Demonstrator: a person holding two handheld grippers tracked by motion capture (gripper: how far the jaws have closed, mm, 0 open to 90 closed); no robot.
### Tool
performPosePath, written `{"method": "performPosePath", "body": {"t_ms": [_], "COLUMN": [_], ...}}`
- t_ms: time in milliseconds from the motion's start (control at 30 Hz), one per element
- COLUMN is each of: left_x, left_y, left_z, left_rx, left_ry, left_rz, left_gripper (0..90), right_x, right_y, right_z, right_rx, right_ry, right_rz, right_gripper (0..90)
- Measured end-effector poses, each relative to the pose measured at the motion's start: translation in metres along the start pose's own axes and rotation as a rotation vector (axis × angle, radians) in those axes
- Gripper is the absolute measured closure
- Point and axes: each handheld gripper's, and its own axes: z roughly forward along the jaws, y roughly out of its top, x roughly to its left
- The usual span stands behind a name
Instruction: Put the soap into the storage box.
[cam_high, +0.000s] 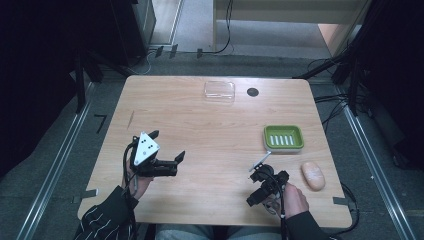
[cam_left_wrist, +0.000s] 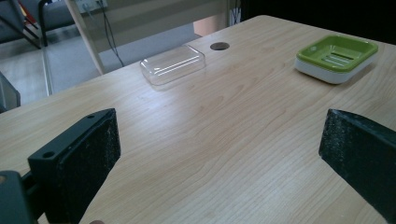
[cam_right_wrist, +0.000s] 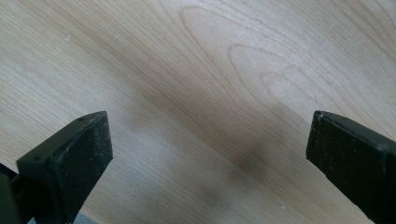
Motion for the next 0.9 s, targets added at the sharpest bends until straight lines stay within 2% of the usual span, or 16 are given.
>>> {"method": "performPosePath", "body": {"t_ms": [200,333,700,900], "left_x": [0.0,0.0,-0.001,0.0], "left_y": [0.0,0.0,0.001,0.0], "left_z": [0.0,-0.001,-0.001,-0.001], "left_rx": [-0.001,-0.004,-0.003,-0.005], "left_ry": [-0.003,-0.002,-0.002,0.0], "left_rz": [0.002,-0.001,0.005,0.001], "left_gripper": [0.0,0.0,0.0,0.0], "right_x": [-0.004,-0.008,-0.016,-0.024], "right_y": [-0.002,-0.003,-0.007,-0.009], "right_z": [0.0,-0.001,-0.004,-0.007], "right_rx": [0.05,0.065,0.063,0.059], "right_ry": [-0.046,-0.049,-0.044,-0.047], "right_rz": [0.031,0.042,0.042,0.059], "right_gripper": [1.1,1.1,1.1,1.1]}}
